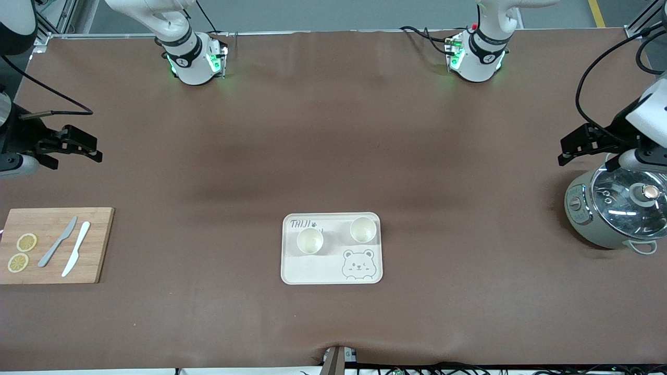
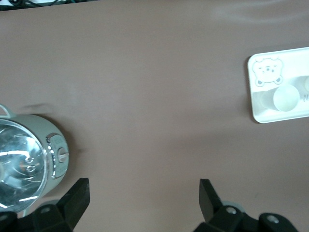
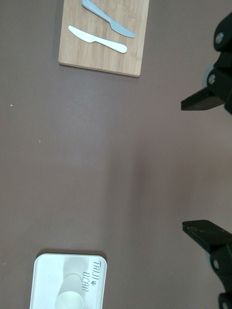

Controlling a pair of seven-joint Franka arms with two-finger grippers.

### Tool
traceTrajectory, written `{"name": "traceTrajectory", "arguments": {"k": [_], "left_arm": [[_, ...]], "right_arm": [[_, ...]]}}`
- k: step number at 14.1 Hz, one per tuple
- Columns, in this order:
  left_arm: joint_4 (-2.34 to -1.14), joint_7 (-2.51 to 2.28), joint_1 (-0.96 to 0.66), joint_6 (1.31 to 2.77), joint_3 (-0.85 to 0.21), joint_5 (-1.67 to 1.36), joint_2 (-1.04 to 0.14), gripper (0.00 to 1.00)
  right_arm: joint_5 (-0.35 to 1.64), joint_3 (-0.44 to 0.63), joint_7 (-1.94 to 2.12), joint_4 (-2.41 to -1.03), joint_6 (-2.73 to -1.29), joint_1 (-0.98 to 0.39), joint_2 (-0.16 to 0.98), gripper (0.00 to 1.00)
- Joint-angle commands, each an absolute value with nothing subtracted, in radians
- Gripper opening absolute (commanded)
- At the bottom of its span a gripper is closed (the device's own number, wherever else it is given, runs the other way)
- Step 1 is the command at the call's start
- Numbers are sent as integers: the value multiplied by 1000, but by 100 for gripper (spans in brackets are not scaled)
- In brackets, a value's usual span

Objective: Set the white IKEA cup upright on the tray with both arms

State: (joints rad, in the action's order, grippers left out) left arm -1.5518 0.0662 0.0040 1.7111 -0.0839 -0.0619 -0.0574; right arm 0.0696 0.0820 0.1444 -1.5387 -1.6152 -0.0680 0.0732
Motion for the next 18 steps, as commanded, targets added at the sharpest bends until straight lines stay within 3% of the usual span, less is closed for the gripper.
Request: {"name": "traceTrajectory", "arguments": {"k": [1, 8, 18], "left_arm": [[-1523, 8, -14, 1692, -110, -52, -69, 100], [-1520, -2, -113, 1690, -14, -49, -71, 100], [-1554, 64, -112, 1687, -20, 21, -110, 100]], "right_arm": [[54, 67, 153, -1566, -1635, -32, 48, 100], [37, 69, 156, -1565, -1657, 4, 61, 100], [107, 67, 160, -1482, -1666, 77, 103, 100]]}}
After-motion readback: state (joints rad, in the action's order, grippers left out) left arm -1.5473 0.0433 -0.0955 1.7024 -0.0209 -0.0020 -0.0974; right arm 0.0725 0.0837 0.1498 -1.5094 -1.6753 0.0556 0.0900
